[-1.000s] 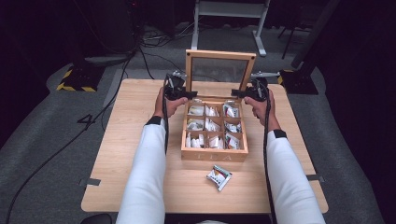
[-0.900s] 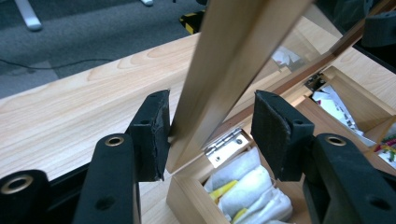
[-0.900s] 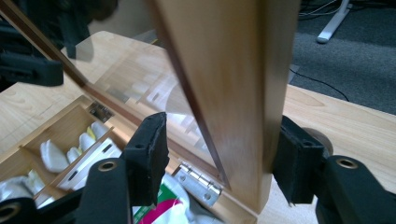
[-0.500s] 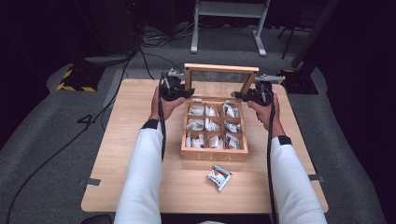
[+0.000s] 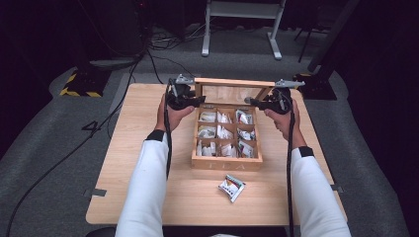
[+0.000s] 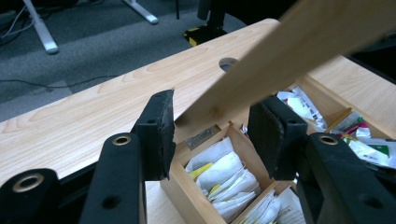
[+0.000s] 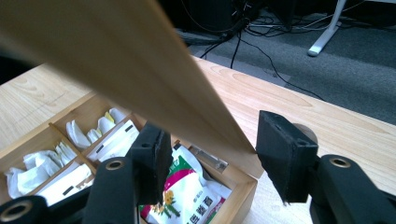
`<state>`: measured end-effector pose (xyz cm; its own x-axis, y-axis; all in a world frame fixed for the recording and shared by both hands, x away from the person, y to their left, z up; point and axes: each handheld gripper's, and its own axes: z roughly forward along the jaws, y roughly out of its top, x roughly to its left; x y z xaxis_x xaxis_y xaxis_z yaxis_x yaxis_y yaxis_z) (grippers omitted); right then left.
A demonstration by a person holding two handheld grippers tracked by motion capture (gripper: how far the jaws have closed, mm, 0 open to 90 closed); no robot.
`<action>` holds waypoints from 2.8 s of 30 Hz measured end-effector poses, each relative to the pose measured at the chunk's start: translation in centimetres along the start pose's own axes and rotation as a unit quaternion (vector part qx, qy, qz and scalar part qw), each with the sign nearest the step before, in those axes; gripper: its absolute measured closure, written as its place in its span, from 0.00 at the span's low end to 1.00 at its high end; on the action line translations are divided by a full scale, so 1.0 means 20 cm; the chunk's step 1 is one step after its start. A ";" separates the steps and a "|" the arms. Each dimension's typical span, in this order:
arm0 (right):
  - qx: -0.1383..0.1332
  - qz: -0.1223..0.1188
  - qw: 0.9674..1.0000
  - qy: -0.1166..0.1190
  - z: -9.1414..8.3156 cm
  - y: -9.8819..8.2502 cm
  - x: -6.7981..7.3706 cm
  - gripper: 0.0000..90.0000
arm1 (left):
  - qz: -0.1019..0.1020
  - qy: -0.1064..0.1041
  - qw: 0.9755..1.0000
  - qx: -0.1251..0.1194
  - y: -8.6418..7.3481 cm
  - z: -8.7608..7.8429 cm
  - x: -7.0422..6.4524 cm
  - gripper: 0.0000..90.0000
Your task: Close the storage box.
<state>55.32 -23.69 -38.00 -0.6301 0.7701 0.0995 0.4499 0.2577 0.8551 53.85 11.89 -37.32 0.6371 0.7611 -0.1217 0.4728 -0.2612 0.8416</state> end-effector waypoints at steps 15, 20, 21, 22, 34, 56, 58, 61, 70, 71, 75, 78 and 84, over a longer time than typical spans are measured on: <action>0.002 -0.010 1.000 0.014 -0.08 -0.03 0.03 0.51 | 0.019 -0.004 1.000 0.010 -0.03 -0.06 -0.05 0.56; 0.009 -0.024 1.000 0.011 -0.10 -0.04 0.06 0.51 | 0.027 -0.008 0.999 0.016 -0.04 -0.08 -0.06 0.53; 0.009 -0.024 1.000 0.012 -0.10 -0.04 0.06 0.51 | 0.028 -0.007 0.999 0.015 -0.04 -0.08 -0.07 0.53; 0.010 -0.025 1.000 0.010 -0.10 -0.04 0.06 0.51 | 0.029 -0.006 0.999 0.016 -0.04 -0.08 -0.07 0.53; 0.003 -0.047 0.999 0.003 -0.15 -0.06 0.12 0.49 | 0.053 -0.001 0.998 0.021 -0.06 -0.15 -0.10 0.49; -0.017 -0.076 0.997 0.022 -0.28 -0.13 0.20 0.45 | 0.093 -0.010 0.996 -0.001 -0.11 -0.25 -0.24 0.41; -0.017 -0.079 0.996 0.022 -0.28 -0.14 0.21 0.44 | 0.096 -0.011 0.995 -0.003 -0.12 -0.26 -0.25 0.41; -0.018 -0.083 0.996 0.023 -0.30 -0.14 0.22 0.42 | 0.100 -0.012 0.995 -0.004 -0.13 -0.27 -0.26 0.41; -0.014 -0.113 0.993 0.017 -0.35 -0.16 0.27 0.42 | 0.120 -0.008 0.993 0.004 -0.16 -0.31 -0.29 0.40; -0.014 -0.113 0.993 0.019 -0.35 -0.16 0.27 0.41 | 0.121 -0.007 0.993 0.002 -0.16 -0.32 -0.30 0.40; -0.012 -0.118 0.993 0.019 -0.37 -0.18 0.28 0.41 | 0.125 -0.008 0.992 0.004 -0.18 -0.33 -0.31 0.40; -0.011 -0.119 0.993 0.022 -0.37 -0.19 0.29 0.41 | 0.127 -0.009 0.992 0.008 -0.20 -0.34 -0.31 0.40; -0.007 -0.118 0.993 0.026 -0.39 -0.23 0.30 0.41 | 0.127 -0.013 0.992 0.015 -0.23 -0.33 -0.32 0.39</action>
<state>44.62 -24.82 -37.44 -0.7497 0.6570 -0.0789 0.2767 0.4196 0.8645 43.65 12.14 -37.01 0.7538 0.6525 0.0779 0.3125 -0.4602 0.8310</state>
